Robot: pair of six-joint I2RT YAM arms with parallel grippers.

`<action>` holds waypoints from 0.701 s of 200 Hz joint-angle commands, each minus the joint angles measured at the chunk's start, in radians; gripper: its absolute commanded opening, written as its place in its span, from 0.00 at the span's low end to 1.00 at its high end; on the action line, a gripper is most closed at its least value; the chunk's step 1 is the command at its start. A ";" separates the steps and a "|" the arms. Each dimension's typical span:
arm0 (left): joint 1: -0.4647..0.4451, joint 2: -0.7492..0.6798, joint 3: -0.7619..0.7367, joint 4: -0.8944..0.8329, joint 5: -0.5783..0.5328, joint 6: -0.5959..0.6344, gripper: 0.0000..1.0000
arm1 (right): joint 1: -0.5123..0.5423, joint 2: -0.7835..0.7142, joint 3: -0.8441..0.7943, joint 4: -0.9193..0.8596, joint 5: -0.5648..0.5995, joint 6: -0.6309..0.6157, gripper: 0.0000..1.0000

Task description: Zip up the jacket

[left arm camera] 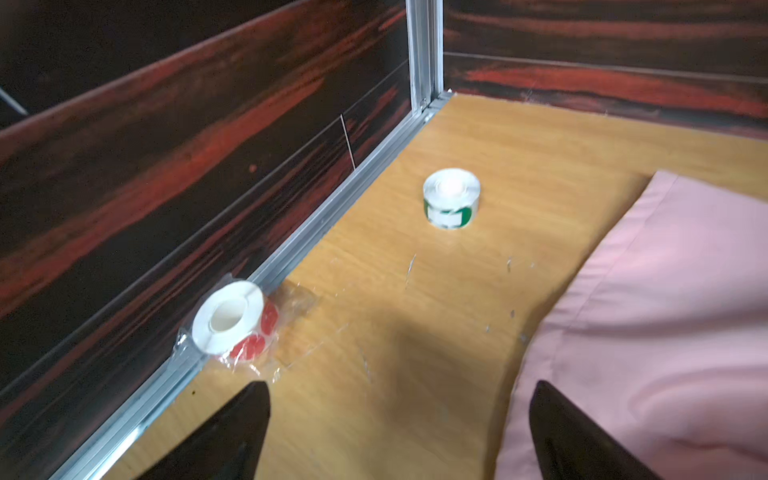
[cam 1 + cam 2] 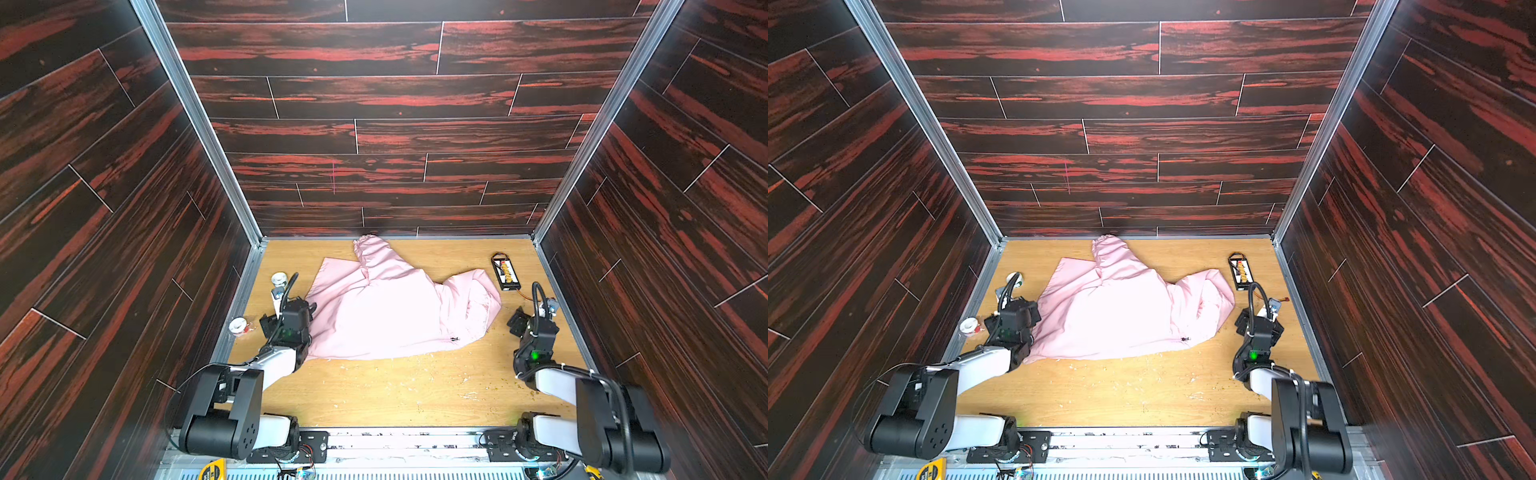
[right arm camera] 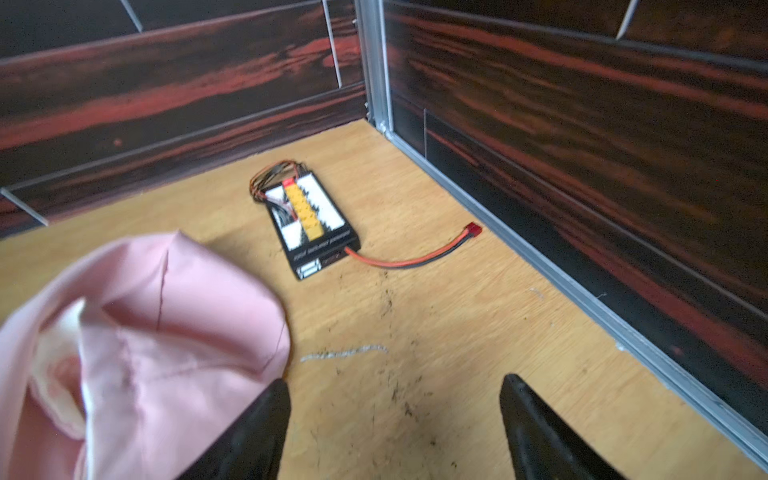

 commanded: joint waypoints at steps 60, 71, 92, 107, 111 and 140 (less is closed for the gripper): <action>-0.001 0.201 -0.115 0.599 0.129 0.151 0.99 | 0.034 0.259 -0.040 0.566 -0.147 -0.159 0.83; -0.001 0.182 -0.086 0.513 0.105 0.133 1.00 | 0.035 0.258 -0.005 0.503 -0.134 -0.156 0.83; 0.010 0.180 -0.019 0.375 0.095 0.101 0.99 | 0.031 0.250 0.077 0.334 -0.129 -0.143 0.84; 0.028 0.186 -0.004 0.355 0.109 0.080 0.99 | 0.022 0.251 0.077 0.334 -0.142 -0.135 0.84; 0.032 0.183 0.000 0.341 0.113 0.078 1.00 | 0.023 0.249 0.076 0.332 -0.142 -0.136 0.84; 0.050 0.183 0.012 0.315 0.130 0.062 0.99 | 0.022 0.249 0.077 0.330 -0.141 -0.136 0.99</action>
